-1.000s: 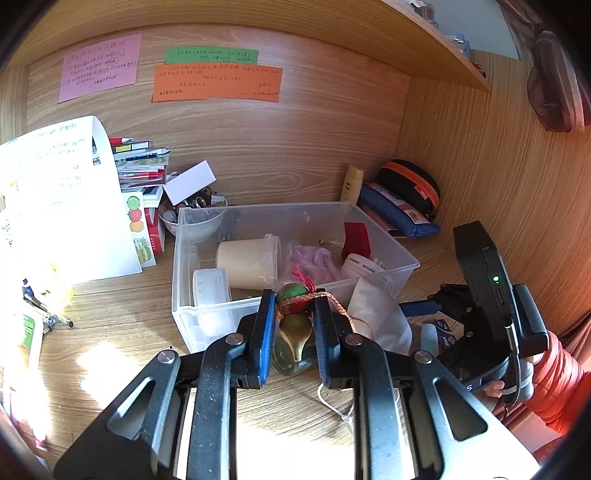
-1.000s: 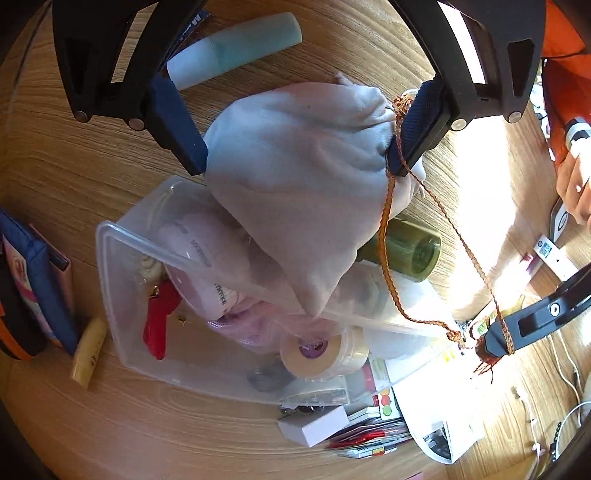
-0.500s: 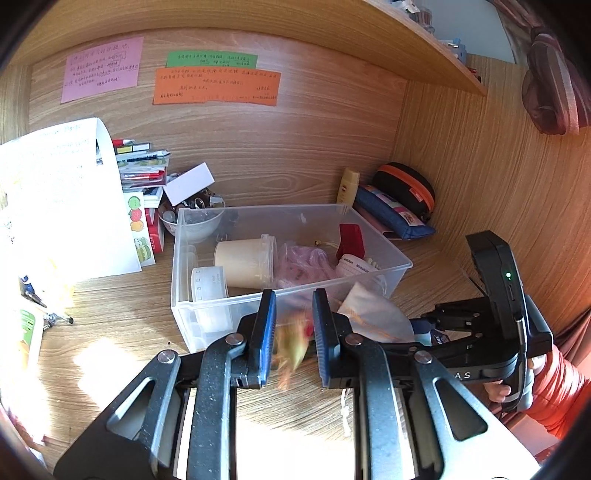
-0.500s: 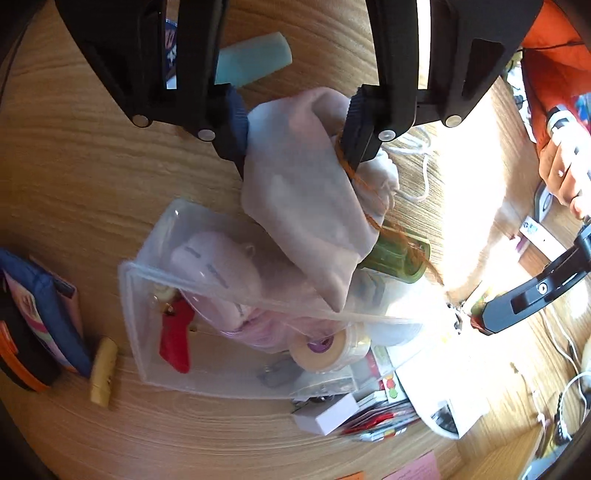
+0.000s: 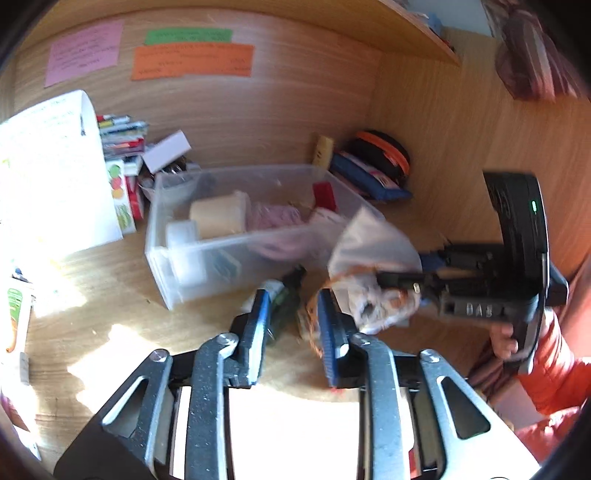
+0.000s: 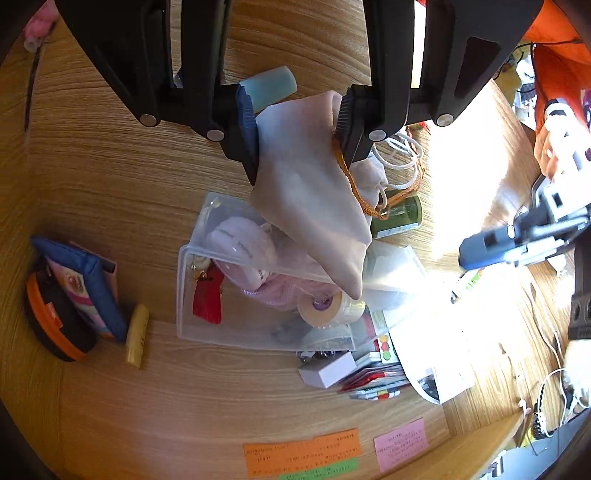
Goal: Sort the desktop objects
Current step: 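Lift and carry the white pouch and beaded cord over the clear box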
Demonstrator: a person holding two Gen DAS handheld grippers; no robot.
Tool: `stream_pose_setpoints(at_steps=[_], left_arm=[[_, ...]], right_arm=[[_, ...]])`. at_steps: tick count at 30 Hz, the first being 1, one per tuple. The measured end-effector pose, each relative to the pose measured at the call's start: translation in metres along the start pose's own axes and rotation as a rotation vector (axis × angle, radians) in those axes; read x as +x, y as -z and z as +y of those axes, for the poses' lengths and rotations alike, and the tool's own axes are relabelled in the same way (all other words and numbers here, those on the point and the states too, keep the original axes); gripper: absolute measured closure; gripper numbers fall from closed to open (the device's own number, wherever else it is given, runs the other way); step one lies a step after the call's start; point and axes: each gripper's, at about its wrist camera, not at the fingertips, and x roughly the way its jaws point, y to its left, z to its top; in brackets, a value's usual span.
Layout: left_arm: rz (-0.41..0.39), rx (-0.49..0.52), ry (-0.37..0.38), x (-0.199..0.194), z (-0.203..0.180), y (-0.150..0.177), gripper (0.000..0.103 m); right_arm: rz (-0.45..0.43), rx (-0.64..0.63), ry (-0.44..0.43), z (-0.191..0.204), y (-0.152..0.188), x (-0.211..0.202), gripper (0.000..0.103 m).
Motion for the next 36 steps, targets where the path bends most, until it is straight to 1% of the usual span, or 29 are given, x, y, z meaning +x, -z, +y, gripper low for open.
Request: stream_pose_setpoints(at_steps=[1,6,9,13,14,15,16,17,21,25,31,36], left_arm=[[0.017,0.014,0.008,0.002,-0.005,0.005,0.071],[0.111,0.113,0.03,0.019,-0.034,0.027,0.068],[0.16,0.16,0.016,0.034,-0.047,0.038,0.068],[0.199,0.171,-0.018,0.054,-0.052,0.047,0.068],[0.208,0.169,-0.02,0.058,-0.052,0.049,0.069],[0.21,0.162,-0.023,0.06,-0.052,0.05,0.072],[0.201,0.16,-0.032,0.06,-0.052,0.051,0.081],[0.198,0.163,-0.04,0.06,-0.053,0.052,0.085],[0.175,0.162,-0.064,0.056,-0.057,0.052,0.085],[0.138,0.142,-0.084,0.048,-0.056,0.045,0.085],[0.039,0.126,-0.14,0.03,-0.048,0.02,0.085],[-0.041,0.087,-0.185,0.019,-0.024,-0.01,0.085]], right_arm=[[-0.007,0.001,0.002,0.0,0.0,-0.002,0.07],[-0.024,0.017,0.007,-0.003,0.003,-0.009,0.07],[-0.031,0.021,0.016,-0.006,0.008,-0.016,0.07],[-0.032,0.027,0.016,-0.01,0.013,-0.021,0.07],[-0.034,0.028,0.019,-0.011,0.015,-0.023,0.07],[-0.038,0.033,0.022,-0.012,0.015,-0.024,0.07],[-0.043,0.036,0.023,-0.014,0.016,-0.027,0.07],[-0.049,0.041,0.023,-0.015,0.016,-0.029,0.07],[-0.081,0.053,0.031,-0.021,0.013,-0.04,0.07],[-0.115,0.058,0.037,-0.023,0.007,-0.047,0.07],[-0.15,0.042,0.05,-0.021,-0.003,-0.052,0.07],[-0.17,0.036,0.07,-0.024,-0.014,-0.055,0.07]])
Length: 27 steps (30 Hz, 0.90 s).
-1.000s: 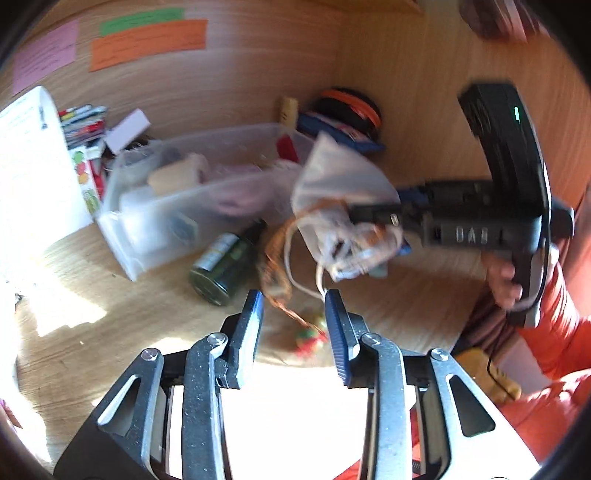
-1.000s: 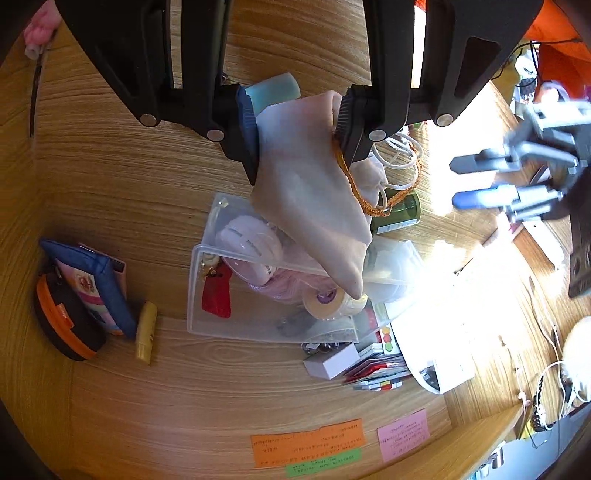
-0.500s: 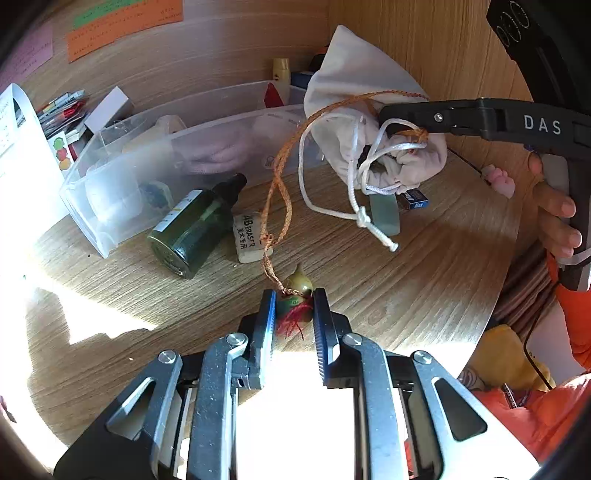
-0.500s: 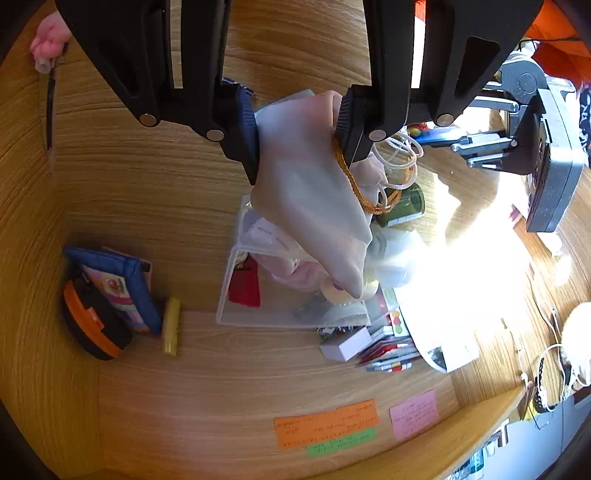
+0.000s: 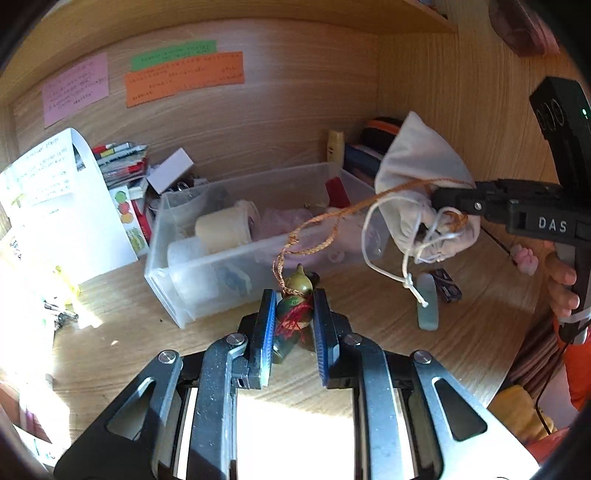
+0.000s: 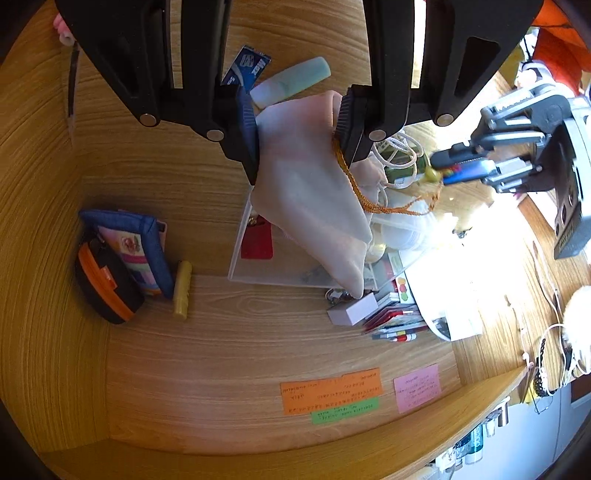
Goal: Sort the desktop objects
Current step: 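Lift and carry the white pouch and beaded cord over the clear box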
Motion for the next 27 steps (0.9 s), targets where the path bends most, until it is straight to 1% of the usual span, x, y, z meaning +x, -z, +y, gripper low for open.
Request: stream_pose_setpoints(at_steps=[3,6,8,12,15,19,23,27], left_arm=[[-0.033,-0.026,-0.007,0.0,0.018,-0.017,0.085],[-0.065,-0.036,-0.019,-0.003,0.028,-0.032,0.085],[-0.077,-0.041,-0.021,-0.004,0.034,-0.042,0.085],[-0.095,-0.045,-0.052,0.001,0.045,-0.059,0.085],[-0.099,-0.065,-0.066,0.005,0.055,-0.07,0.085],[-0.083,-0.105,-0.061,0.018,0.074,-0.082,0.085],[-0.084,-0.15,-0.074,0.03,0.088,-0.092,0.085],[-0.049,-0.174,-0.077,0.053,0.098,-0.092,0.085]], right_arm=[[-0.023,-0.005,0.003,-0.001,-0.01,-0.001,0.07],[-0.052,-0.012,0.002,-0.001,-0.023,0.001,0.07],[-0.072,-0.014,-0.001,-0.001,-0.033,0.005,0.069],[-0.091,-0.002,-0.019,-0.001,-0.052,0.02,0.069],[-0.082,0.012,-0.012,-0.001,-0.065,0.037,0.069],[-0.047,0.016,-0.032,0.002,-0.076,0.063,0.069],[-0.02,0.008,-0.04,0.006,-0.082,0.083,0.069],[-0.003,0.001,-0.035,0.011,-0.081,0.099,0.069]])
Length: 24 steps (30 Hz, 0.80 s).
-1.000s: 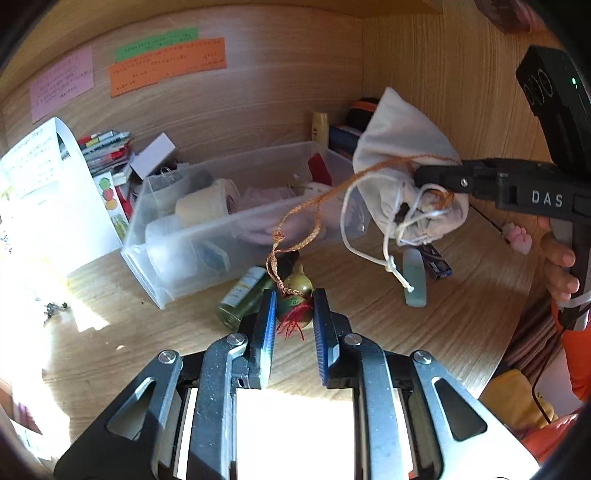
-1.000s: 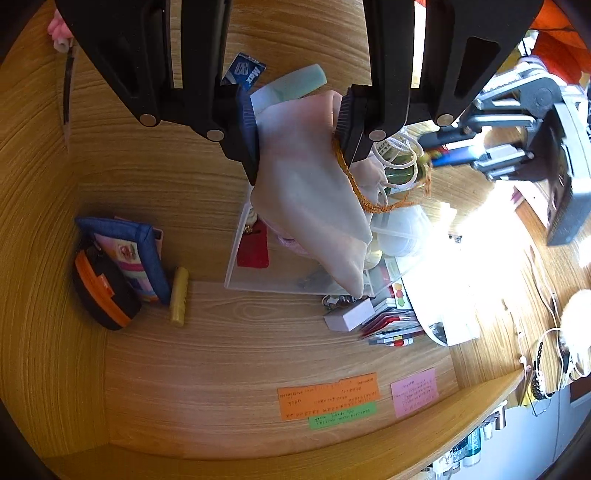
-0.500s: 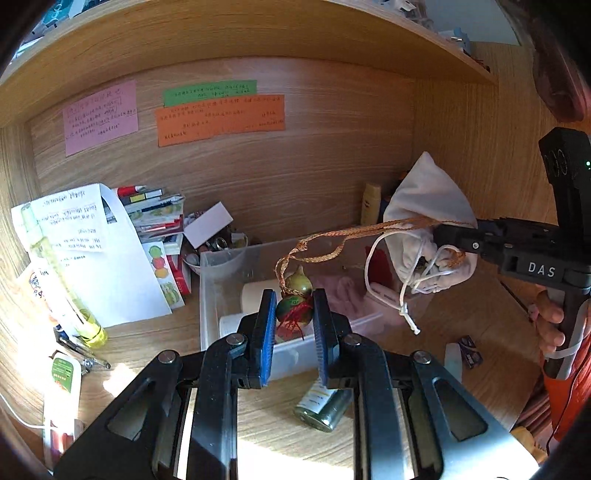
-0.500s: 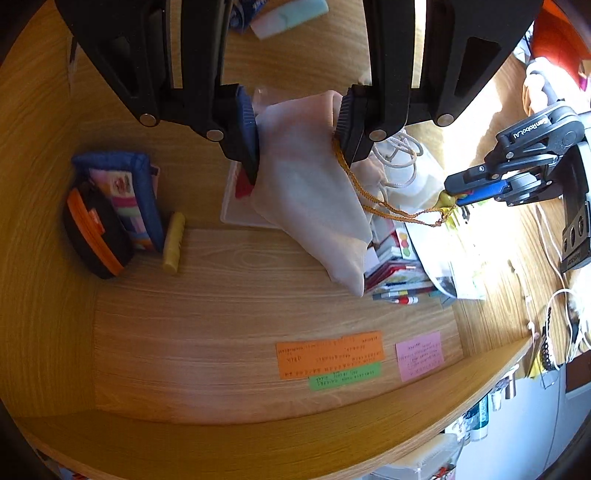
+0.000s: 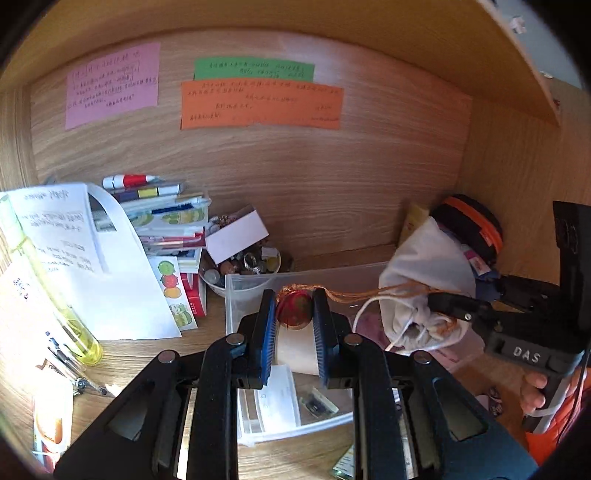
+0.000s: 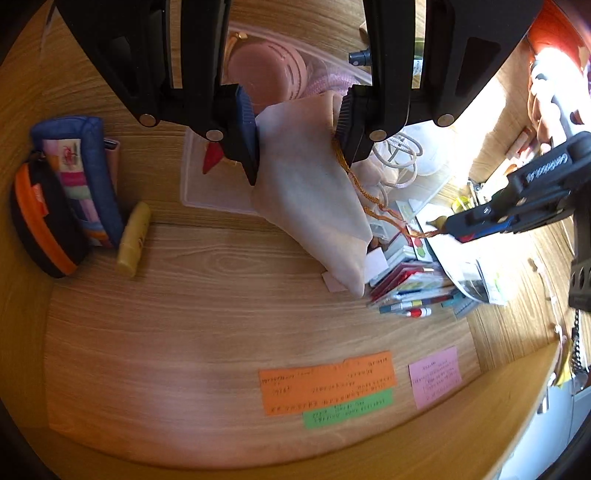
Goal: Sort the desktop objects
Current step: 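Lower the white pouch into the box and open the right tool while the left tool releases the cord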
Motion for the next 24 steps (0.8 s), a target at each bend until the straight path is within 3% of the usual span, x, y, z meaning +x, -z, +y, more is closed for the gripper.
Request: stream_pose_setpoints(at_steps=[10,18,21,24], left_arm=[[0.123,-0.024,-0.027,0.04,0.015,0.02,0.085],[0.144,0.017,-0.059,0.045,0.007,0.027,0.085],[0.169,0.005,-0.049,0.05,0.009,0.029,0.084],[0.166,0.005,-0.047,0.05,0.009,0.03,0.084]], right_arm=[[0.103,0.009,0.051,-0.006,0.013,0.036,0.069],[0.091,-0.062,0.111,0.006,0.022,0.04,0.063],[0.087,-0.088,0.142,0.01,0.025,0.041,0.059],[0.088,-0.087,0.163,0.009,0.025,0.042,0.047]])
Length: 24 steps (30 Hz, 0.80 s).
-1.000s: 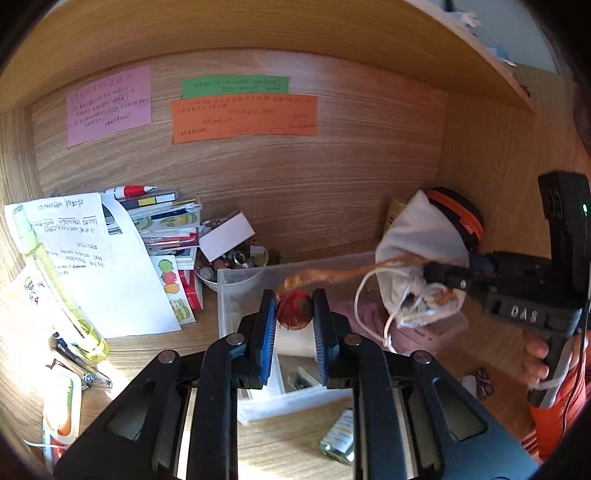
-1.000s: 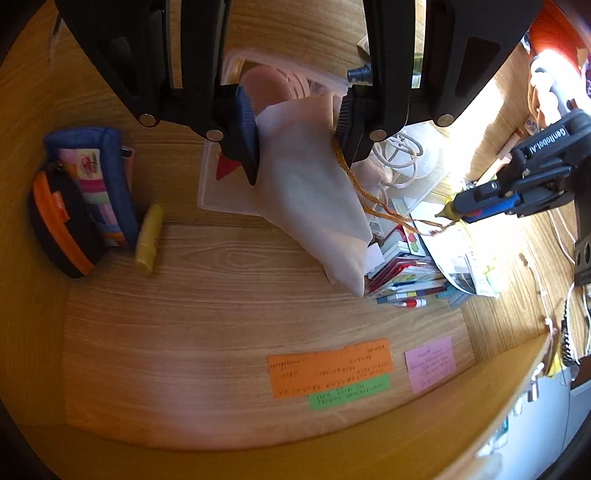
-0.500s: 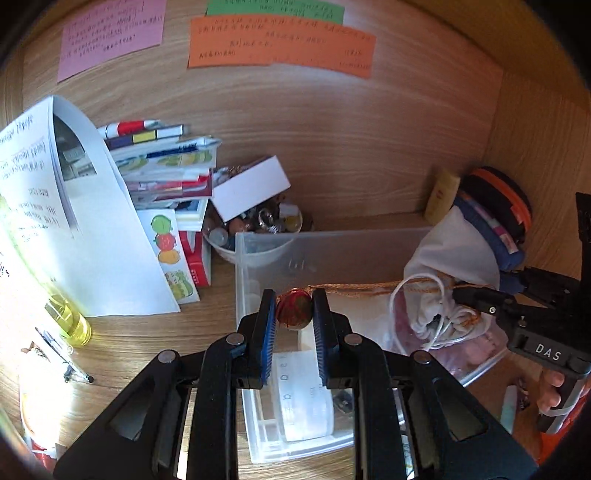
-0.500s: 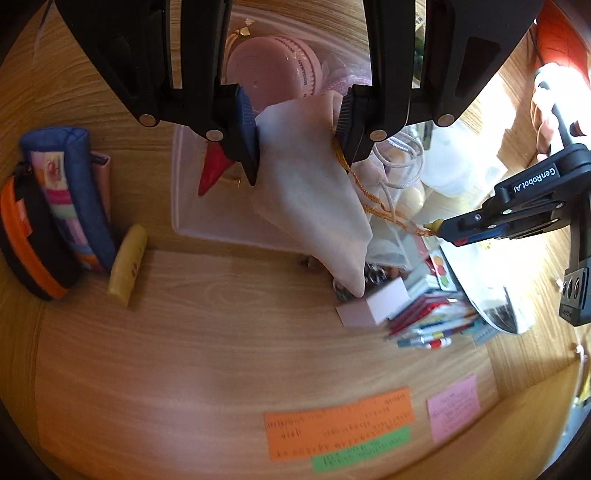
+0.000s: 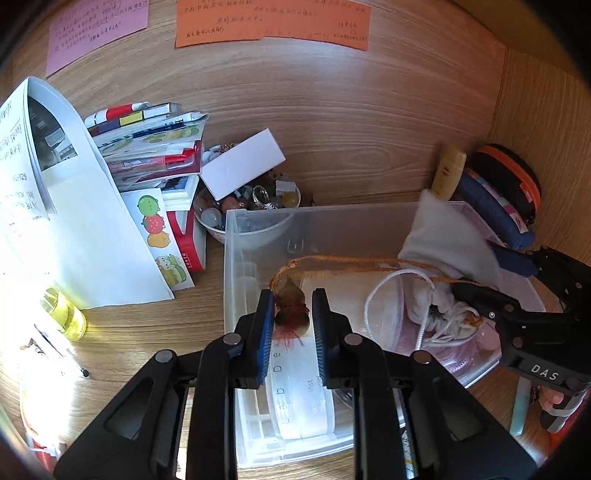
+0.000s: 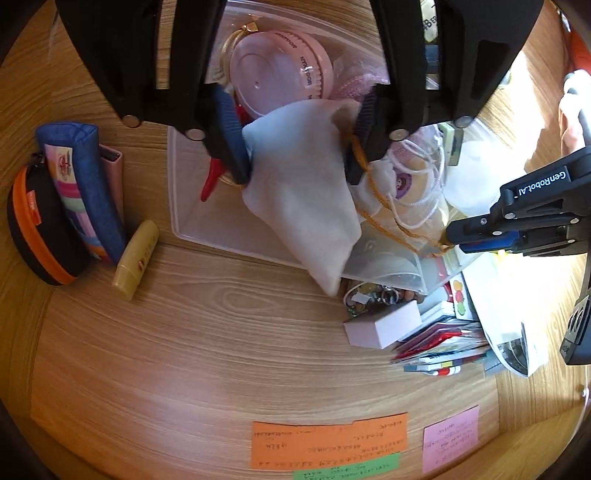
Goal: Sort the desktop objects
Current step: 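Lower the white pouch into the box and open the right tool while the left tool releases the cord, then move both open tools back toward the green bottle and blue box on the desk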
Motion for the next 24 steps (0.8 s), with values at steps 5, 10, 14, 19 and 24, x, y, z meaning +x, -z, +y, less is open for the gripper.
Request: stream_pose_setpoints(at_steps=[5,10,14,19,24], left_arm=[[-0.007,0.002,-0.005,-0.002,-0.001,0.0,0.082],[-0.066,0.002,-0.014,-0.016,-0.003,-0.001,0.062],[-0.122,0.004,-0.021,-0.028,-0.003,-0.002,0.047],[-0.122,-0.011,-0.015,-0.035,0.0,-0.004,0.041],[-0.152,-0.014,-0.047,-0.048,-0.007,-0.002,0.015]], right_arm=[[0.004,0.03,-0.012,-0.006,-0.002,-0.003,0.03],[0.005,0.044,-0.013,-0.01,-0.002,-0.004,0.023],[0.026,0.033,-0.014,-0.009,-0.004,-0.004,0.017],[0.068,0.048,-0.059,-0.011,-0.005,-0.009,0.017],[0.062,0.033,-0.065,-0.007,0.0,-0.028,0.016]])
